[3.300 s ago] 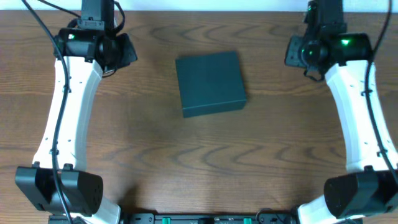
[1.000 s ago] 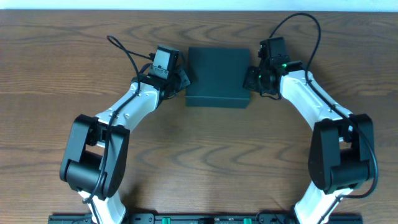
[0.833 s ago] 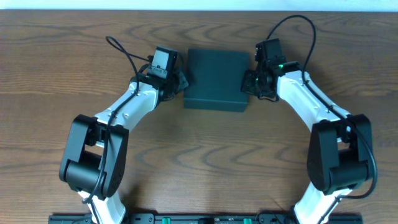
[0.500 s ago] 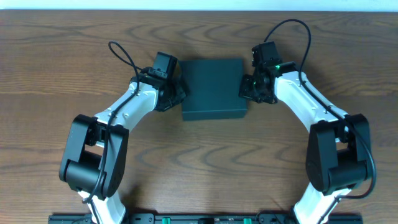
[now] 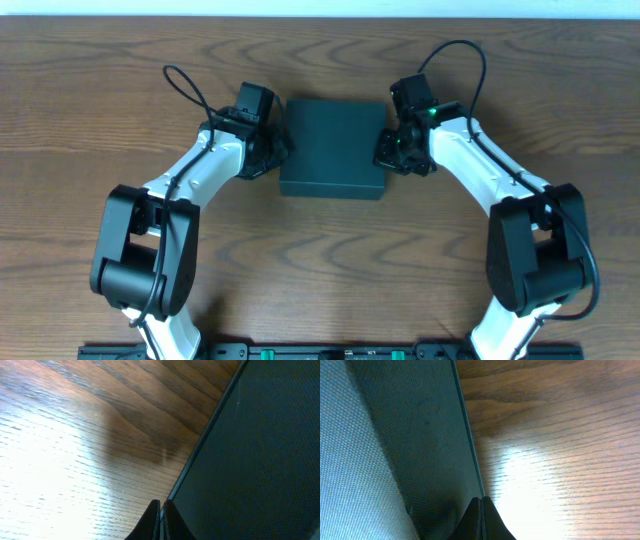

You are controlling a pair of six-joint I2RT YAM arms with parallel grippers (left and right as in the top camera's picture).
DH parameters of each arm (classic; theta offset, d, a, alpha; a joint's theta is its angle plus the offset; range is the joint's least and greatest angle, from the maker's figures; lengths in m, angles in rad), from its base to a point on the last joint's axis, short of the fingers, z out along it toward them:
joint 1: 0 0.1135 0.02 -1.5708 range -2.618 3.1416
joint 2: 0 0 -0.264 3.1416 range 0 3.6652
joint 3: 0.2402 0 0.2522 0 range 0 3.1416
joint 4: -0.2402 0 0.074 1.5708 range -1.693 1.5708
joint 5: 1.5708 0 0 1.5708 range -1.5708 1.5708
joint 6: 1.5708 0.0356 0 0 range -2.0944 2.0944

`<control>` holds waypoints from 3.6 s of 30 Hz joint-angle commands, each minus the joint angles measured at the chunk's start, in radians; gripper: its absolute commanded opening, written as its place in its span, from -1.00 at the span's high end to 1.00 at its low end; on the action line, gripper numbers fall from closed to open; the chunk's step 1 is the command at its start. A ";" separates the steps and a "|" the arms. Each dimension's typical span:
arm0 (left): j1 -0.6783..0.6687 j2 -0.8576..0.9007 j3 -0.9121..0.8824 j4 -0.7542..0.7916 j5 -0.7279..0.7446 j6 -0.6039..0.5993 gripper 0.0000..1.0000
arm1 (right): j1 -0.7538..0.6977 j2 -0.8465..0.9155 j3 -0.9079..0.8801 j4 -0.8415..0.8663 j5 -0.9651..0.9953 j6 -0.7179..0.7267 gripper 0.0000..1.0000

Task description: Pack container

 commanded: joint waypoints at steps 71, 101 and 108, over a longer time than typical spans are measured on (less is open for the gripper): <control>0.228 -1.339 -0.003 -0.682 0.052 0.581 -0.91 | -0.150 -1.093 0.007 -0.538 0.096 -0.606 -0.98; 0.229 -1.770 -0.775 0.122 -0.082 0.852 -0.91 | -0.151 -1.548 -0.994 0.792 0.135 -0.703 -0.99; 0.229 -1.695 -1.011 0.464 -0.082 0.804 -0.91 | -0.153 -1.291 -1.026 0.872 0.120 -0.674 -0.98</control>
